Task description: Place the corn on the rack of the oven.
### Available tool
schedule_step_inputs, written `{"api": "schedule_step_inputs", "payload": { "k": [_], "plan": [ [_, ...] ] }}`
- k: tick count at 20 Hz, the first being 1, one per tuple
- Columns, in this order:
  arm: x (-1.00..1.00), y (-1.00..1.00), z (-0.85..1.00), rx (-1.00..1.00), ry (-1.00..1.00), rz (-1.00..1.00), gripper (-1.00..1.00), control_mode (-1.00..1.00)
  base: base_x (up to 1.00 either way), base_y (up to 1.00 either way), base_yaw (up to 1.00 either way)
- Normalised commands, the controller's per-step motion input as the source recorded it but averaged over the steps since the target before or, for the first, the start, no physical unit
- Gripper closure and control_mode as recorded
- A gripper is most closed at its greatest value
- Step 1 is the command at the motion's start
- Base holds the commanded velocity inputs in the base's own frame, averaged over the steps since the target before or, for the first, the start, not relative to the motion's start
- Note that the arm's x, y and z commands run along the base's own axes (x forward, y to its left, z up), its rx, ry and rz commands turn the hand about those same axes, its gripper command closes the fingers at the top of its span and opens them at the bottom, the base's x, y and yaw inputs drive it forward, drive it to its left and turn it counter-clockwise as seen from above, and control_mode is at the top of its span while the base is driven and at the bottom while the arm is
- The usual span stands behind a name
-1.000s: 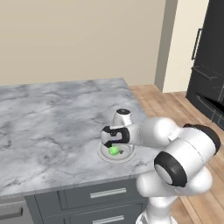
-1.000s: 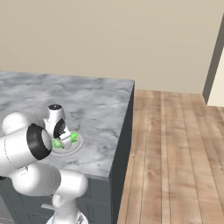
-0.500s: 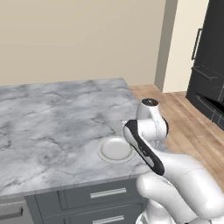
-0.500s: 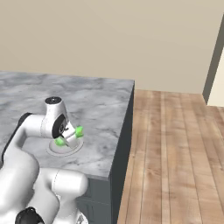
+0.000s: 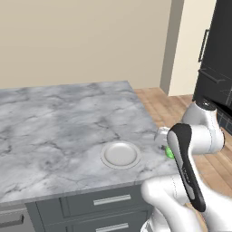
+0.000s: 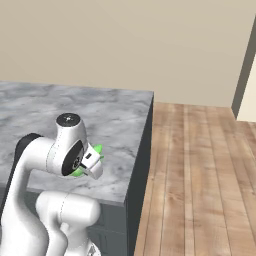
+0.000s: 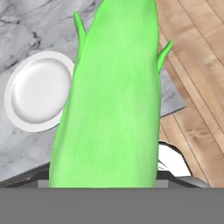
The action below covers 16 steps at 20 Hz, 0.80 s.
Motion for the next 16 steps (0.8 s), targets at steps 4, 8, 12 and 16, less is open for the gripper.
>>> {"api": "schedule_step_inputs", "payload": {
  "k": [4, 8, 12, 16],
  "plan": [
    [0.00, 0.03, 0.00, 0.00, 0.00, 0.01, 1.00, -1.00, 0.00, 0.00, 0.00],
    [-0.11, -0.44, 0.00, 0.02, -0.02, 0.00, 1.00, -1.00, 0.00, 0.00, 0.00],
    [0.00, 0.00, 0.00, 0.00, 0.00, 0.00, 1.00, 1.00, -0.69, -1.00, 0.04],
    [0.00, 0.00, 0.00, 0.00, 0.00, 0.00, 1.00, 1.00, -0.46, -1.00, 0.00]
  ]
}}
